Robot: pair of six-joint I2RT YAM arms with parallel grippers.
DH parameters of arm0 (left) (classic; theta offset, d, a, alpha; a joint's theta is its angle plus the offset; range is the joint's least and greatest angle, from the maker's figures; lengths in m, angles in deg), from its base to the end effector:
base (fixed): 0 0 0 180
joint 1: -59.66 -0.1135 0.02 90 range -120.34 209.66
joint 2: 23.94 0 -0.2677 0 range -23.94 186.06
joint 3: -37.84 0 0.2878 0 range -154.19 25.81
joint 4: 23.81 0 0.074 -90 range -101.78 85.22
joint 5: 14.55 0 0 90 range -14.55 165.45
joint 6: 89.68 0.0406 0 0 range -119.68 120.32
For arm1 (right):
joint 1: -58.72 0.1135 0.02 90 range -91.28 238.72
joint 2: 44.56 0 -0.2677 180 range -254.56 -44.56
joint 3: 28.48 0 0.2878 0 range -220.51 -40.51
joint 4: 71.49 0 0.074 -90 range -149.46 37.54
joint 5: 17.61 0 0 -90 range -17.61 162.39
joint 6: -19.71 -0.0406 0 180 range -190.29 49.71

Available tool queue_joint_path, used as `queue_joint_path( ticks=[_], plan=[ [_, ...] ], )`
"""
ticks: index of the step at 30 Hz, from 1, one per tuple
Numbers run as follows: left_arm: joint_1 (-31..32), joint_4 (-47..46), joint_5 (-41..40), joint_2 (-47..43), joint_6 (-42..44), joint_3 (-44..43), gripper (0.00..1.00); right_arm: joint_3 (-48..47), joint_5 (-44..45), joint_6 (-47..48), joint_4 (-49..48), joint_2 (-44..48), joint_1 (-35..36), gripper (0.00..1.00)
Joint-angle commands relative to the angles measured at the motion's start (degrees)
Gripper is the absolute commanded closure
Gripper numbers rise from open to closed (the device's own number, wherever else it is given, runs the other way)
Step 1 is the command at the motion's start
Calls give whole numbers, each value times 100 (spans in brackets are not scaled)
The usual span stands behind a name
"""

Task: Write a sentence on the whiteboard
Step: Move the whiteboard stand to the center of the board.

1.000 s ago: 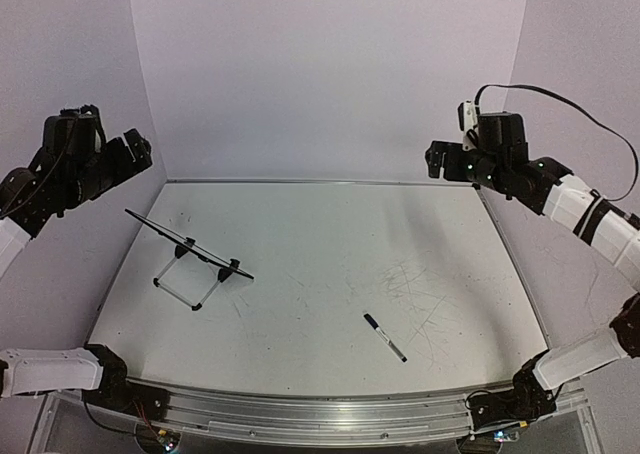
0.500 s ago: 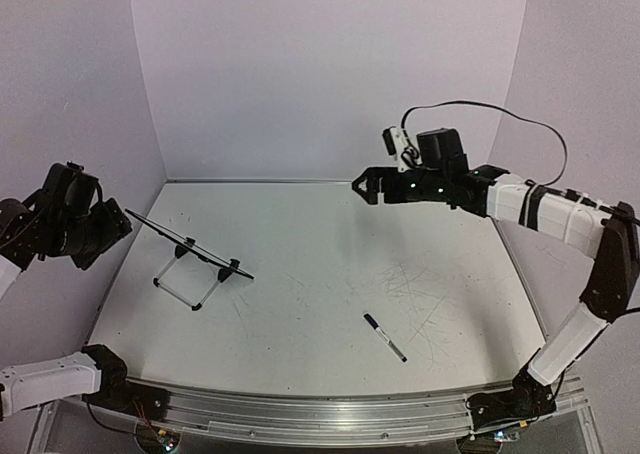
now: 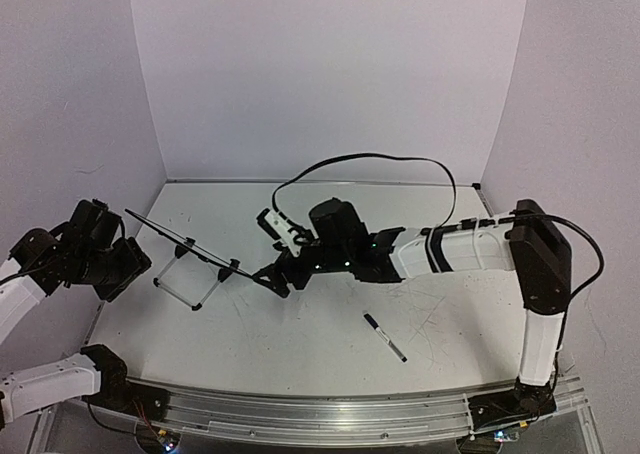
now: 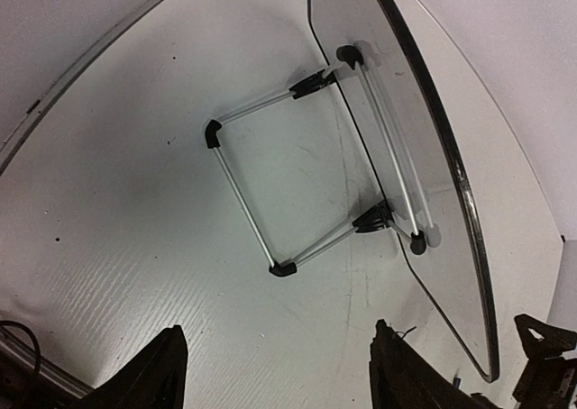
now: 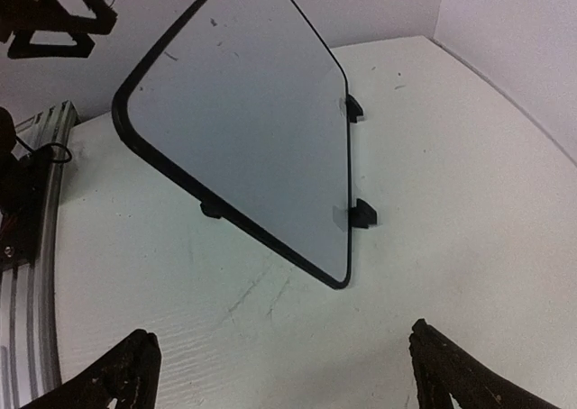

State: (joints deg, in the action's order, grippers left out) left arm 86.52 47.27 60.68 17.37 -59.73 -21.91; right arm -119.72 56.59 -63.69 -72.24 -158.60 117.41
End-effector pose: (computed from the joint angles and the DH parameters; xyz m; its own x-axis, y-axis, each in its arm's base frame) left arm 0.1480 -0.0634 0.2912 -0.6130 -0.6287 -0.4785 -0.4652 0.7767 -0.4246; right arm 0.2500 0.4322 0.2040 -0.0842 -0.3513 -0.9325 -0.9693 0.2457 -0.0050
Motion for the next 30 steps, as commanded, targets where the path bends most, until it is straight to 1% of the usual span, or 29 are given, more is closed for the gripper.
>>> queue_joint_path(
  ticks=[1,3,5,8,10,12,15,16,20,21,23,27,30],
  plan=[
    [5,-900,334,-266,35,87,29,-547,1023,857,-922,-644,406,4],
    [7,-1133,434,-469,154,88,25,-686,1245,842,-1084,-842,512,4],
    [4,-1368,514,-584,147,88,20,-818,1309,736,-1167,-993,532,4],
    [4,-1648,596,-455,3,54,14,-881,1330,709,-1410,-1181,542,5],
    [4,-1857,673,-229,-140,-7,14,-936,1499,893,-1629,-1343,592,5],
    [5,-2116,716,38,-188,-89,16,-1009,1985,1079,-1878,-1549,668,6],
    [4,-2484,723,423,-140,-168,19,-1327,2394,1206,-2067,-1877,699,13],
    [4,-2572,717,530,-111,-181,20,-1441,2411,1239,-2036,-1964,704,15],
    [6,-2866,620,855,-104,-177,25,-1710,2459,1438,-2017,-2200,765,31],
    [5,-2937,579,906,-111,-159,27,-1737,2462,1452,-2026,-2227,776,33],
    [5,-3112,523,991,-83,-127,30,-1766,2463,1467,-2087,-2270,807,37],
    [8,-3150,426,1180,-38,-85,36,-1844,2624,1631,-2193,-2389,934,43],
    [7,-3176,263,1259,61,-13,40,-1922,2754,1674,-2249,-2473,999,52]
  ],
)
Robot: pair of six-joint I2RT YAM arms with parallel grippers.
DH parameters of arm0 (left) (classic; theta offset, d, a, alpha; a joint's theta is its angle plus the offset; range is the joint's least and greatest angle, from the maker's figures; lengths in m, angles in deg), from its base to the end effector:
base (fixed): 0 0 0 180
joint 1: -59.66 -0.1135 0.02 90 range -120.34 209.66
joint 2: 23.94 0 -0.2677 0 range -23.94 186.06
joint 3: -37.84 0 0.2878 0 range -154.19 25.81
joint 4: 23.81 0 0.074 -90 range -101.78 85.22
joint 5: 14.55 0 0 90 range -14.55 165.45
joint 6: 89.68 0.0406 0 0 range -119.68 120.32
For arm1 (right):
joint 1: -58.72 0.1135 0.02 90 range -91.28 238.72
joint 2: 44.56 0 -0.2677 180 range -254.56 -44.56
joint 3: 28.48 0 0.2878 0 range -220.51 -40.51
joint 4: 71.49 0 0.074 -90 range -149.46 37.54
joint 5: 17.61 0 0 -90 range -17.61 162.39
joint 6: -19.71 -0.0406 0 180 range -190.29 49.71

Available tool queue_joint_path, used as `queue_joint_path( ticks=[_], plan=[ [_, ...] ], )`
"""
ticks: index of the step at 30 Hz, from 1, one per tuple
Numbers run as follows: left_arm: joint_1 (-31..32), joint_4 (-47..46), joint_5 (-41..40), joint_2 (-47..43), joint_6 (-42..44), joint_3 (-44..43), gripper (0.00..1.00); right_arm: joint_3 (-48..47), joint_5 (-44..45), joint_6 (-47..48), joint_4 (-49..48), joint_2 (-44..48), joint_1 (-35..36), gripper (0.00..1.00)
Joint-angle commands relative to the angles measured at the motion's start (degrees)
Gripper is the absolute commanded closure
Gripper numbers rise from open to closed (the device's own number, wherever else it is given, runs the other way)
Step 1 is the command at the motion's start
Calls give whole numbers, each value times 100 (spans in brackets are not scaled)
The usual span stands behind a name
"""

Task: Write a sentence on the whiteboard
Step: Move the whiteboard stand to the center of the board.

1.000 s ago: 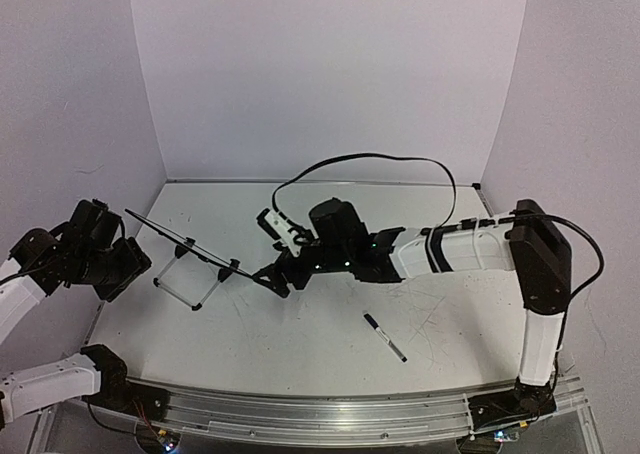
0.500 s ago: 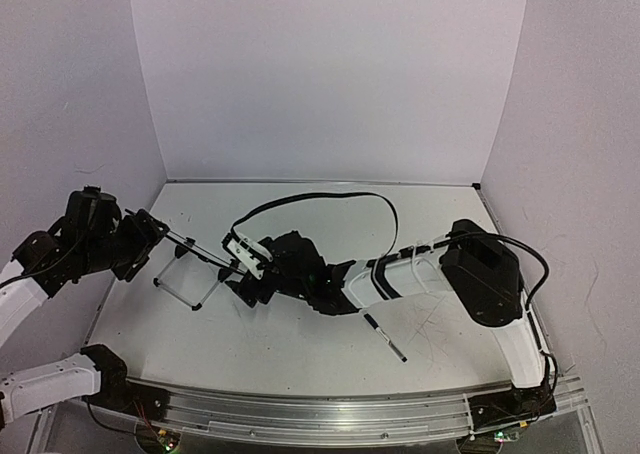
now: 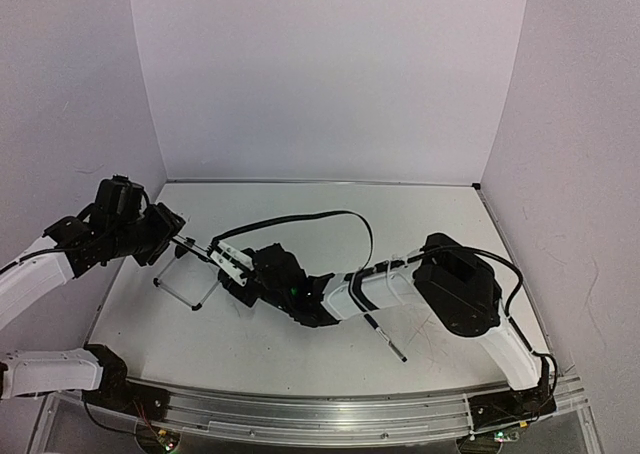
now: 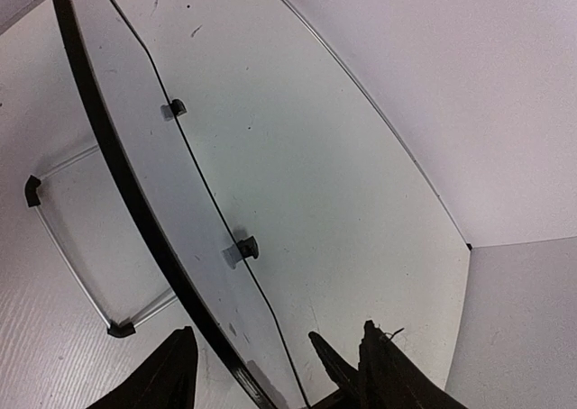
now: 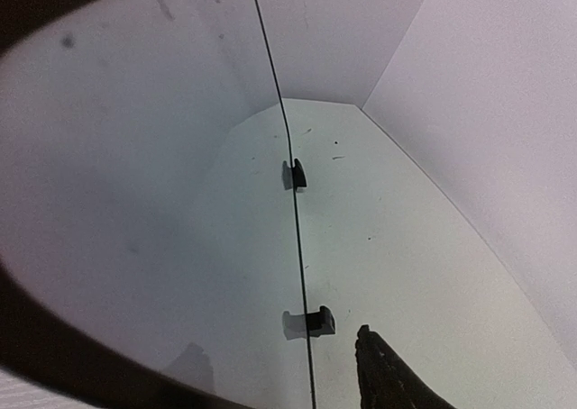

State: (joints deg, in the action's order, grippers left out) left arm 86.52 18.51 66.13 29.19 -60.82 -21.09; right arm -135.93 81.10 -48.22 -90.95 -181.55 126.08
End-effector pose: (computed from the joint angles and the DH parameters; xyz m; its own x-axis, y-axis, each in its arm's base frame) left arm 0.2147 -0.1014 0.2889 -0.5450 -0.6927 -0.4723 -0.3058 0.6888 -0.6573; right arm 0.2284 0.5316 0.1342 0.2588 -0.3444 -0.9025 -0.8176 0.4194 -0.3945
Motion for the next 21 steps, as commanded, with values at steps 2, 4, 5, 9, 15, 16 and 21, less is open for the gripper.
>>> queue_joint_path(
  ticks=[2,4,5,9,15,16,21],
  plan=[
    [4,-295,-376,138,256,-111,43,-324,333,153,-412,-205,163,56],
    [5,-298,-435,166,289,-87,46,-342,394,158,-427,-224,193,58],
    [7,-295,-459,184,301,-60,47,-353,482,168,-427,-237,210,61],
    [5,-295,-481,273,326,101,56,-309,620,200,-429,-226,253,71],
    [4,-304,-546,236,334,399,67,-250,942,192,-430,-201,330,88],
    [4,-316,-553,236,341,439,68,-242,991,182,-434,-197,345,92],
    [5,-416,-474,348,471,545,77,-201,1306,102,-439,-144,438,99]
  ],
)
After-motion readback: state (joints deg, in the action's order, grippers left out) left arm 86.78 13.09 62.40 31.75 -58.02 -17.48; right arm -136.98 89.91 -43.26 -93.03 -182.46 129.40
